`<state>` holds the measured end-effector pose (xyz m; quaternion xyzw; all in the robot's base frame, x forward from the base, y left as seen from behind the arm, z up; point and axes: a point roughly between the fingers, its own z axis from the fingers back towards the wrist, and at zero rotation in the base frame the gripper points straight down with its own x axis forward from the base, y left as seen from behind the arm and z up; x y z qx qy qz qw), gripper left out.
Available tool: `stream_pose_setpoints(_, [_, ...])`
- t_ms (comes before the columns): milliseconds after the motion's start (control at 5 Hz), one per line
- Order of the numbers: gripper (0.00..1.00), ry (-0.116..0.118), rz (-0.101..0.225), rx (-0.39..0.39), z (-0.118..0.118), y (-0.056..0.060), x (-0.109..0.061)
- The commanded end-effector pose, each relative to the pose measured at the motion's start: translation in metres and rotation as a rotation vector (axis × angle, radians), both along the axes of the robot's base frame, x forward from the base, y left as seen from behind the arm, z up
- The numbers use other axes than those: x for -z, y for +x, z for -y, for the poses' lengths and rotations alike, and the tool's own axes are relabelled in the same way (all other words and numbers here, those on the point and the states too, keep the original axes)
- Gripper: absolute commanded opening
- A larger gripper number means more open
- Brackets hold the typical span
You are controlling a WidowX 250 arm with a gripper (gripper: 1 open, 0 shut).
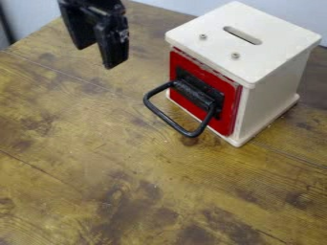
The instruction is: Close the drawer
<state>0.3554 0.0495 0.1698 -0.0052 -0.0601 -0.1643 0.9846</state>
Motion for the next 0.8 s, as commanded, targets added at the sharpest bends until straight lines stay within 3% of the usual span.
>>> stream_pose_setpoints(0, [1.00, -0.003, 0.049, 0.031, -0.0162, 0.0026, -0.0207])
stream_pose_setpoints(600, [1.00, 0.016, 0.044, 0.127, -0.0258, -0.0050, -0.0189])
